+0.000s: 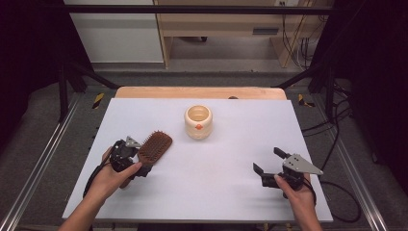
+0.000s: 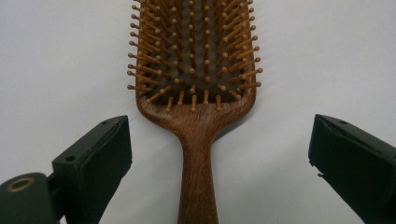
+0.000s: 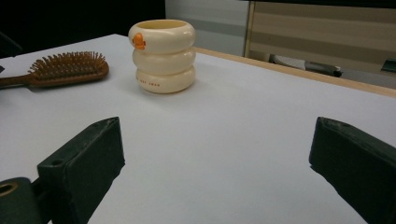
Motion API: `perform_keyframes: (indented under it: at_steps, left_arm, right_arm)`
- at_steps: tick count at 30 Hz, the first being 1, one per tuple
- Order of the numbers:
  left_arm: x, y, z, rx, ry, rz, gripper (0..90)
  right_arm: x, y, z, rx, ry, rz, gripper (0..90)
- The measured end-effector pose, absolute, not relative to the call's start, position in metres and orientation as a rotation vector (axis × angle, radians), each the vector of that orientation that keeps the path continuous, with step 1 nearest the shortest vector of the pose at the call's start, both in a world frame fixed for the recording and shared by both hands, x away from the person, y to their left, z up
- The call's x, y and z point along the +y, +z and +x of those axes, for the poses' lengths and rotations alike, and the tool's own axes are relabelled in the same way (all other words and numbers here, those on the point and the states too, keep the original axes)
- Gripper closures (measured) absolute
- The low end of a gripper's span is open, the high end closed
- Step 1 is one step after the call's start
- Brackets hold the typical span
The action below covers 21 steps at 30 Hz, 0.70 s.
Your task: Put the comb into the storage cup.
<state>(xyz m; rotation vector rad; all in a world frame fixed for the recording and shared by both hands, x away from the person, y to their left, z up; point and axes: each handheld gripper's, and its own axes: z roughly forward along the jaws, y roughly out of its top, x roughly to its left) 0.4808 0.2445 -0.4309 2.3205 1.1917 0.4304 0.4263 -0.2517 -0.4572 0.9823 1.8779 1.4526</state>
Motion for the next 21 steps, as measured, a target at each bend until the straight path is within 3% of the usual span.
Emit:
perform_keyframes:
  at_steps: [21]
  left_arm:
    - [0.248, -0.446, 0.487, 1.22, 0.37, 2.391, 5.6]
  right_arm:
    - [-0.251, -0.458, 0.427, 1.885, 1.445, 0.982, 3.4]
